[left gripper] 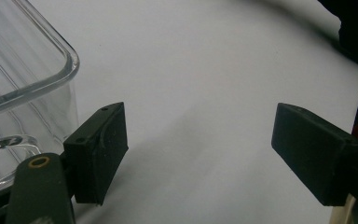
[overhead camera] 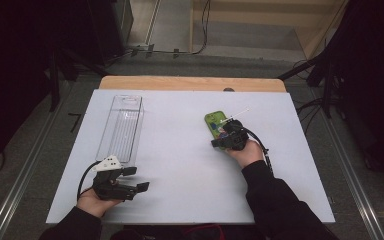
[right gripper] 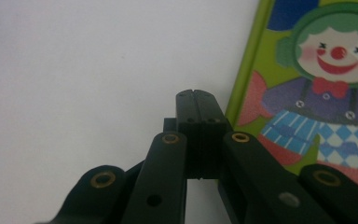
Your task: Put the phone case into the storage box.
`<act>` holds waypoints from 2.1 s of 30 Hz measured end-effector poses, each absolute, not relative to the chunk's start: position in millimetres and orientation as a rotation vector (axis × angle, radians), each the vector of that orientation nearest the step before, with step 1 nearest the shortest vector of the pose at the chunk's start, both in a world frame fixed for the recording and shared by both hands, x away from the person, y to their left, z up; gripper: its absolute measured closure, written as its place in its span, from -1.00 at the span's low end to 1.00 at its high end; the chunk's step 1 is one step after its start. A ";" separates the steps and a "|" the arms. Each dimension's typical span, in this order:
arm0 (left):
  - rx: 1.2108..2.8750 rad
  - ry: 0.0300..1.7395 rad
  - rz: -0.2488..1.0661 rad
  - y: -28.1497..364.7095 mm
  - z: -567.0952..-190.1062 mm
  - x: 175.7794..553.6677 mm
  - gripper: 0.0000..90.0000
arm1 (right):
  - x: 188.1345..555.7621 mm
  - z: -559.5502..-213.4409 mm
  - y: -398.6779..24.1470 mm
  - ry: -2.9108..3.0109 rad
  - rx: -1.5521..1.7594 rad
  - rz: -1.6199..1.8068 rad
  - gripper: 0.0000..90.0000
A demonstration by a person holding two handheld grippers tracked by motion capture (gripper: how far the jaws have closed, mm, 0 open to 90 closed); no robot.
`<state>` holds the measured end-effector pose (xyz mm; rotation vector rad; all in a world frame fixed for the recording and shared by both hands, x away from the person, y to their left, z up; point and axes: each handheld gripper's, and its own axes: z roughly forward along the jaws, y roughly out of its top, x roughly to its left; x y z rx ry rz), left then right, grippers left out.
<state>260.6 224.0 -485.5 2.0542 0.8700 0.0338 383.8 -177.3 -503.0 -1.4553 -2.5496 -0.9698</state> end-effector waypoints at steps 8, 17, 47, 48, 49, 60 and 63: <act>2.056 0.870 0.033 223.7 -485.8 261.0 -0.57 | 383.2 -503.4 -195.3 -2.535 -1.504 -0.967 0.95; 2.053 0.870 0.027 223.9 -485.9 261.3 -0.57 | 379.5 -495.7 -198.7 -2.522 -1.468 -1.047 0.72; 2.039 0.874 0.014 223.8 -484.8 261.5 -0.57 | 305.4 -476.2 -220.8 -2.517 -1.261 -1.261 -0.38; 2.039 0.875 0.013 223.7 -484.8 261.6 -0.57 | 302.8 -476.4 -221.2 -2.516 -1.256 -1.261 -0.38; 2.040 0.875 0.015 223.7 -484.9 261.6 -0.57 | 300.1 -476.6 -221.2 -2.515 -1.255 -1.261 -0.38; 2.037 0.878 0.016 223.7 -484.8 261.5 -0.57 | 275.8 -481.6 -230.2 -2.520 -1.243 -1.297 -0.43; 2.038 0.876 0.016 223.6 -484.7 261.6 -0.57 | 270.5 -482.6 -234.0 -2.516 -1.252 -1.307 -0.44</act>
